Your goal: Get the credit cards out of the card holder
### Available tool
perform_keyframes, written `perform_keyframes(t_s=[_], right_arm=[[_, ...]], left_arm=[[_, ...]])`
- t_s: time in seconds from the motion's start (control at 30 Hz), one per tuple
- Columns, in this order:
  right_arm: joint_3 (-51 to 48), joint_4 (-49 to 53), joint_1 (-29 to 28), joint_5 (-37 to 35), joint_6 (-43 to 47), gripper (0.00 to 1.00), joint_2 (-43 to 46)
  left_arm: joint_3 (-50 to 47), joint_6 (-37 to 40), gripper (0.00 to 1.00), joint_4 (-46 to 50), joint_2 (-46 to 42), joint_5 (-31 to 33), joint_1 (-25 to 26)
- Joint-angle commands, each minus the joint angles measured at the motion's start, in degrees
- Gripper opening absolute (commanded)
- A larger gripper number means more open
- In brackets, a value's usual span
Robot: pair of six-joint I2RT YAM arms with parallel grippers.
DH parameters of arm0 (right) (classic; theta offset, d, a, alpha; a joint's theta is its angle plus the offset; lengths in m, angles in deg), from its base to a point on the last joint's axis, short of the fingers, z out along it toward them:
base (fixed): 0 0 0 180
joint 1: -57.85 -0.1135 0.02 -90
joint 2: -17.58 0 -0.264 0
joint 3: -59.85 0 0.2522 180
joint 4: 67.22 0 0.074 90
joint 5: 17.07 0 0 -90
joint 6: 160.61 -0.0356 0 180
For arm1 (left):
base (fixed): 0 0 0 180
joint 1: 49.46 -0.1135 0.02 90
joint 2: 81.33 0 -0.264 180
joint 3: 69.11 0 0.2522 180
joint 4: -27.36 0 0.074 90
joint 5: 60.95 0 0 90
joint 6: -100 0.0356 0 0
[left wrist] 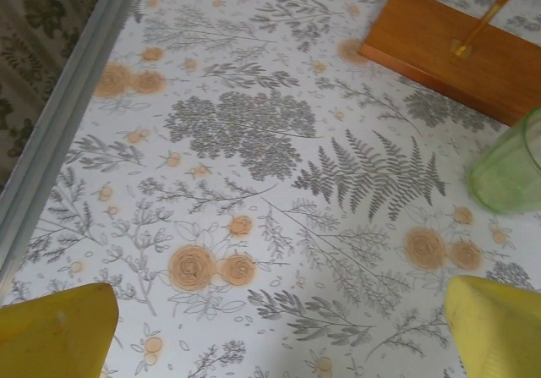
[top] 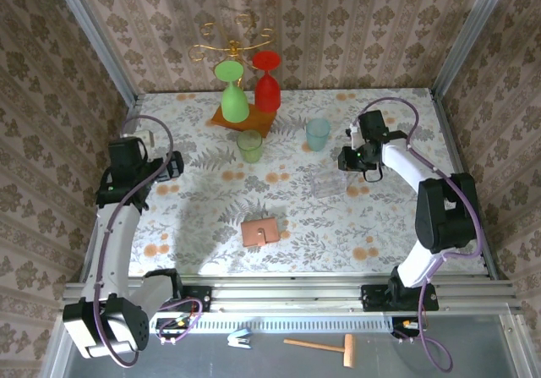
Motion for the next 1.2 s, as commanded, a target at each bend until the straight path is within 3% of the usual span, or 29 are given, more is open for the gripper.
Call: perform_keyframes(t_s=[0.0, 0.63, 1.17], right_arm=[[2.49, 1.77, -0.83, -0.93, 0.7, 0.23, -1.88], [4.04, 3.16, -2.34, -4.13, 2.11, 0.18, -5.26], [4.83, 4.85, -2.53, -6.49, 2.83, 0.19, -0.85]], left_arm=[[-0.92, 0.53, 1.0, -1.11, -0.43, -1.9, -1.37], [-1.41, -0.36, 1.0, -1.19, -0.32, -2.62, -1.71], [-1.42, -0.36, 1.0, -1.01, -0.68, -2.45, -1.71]])
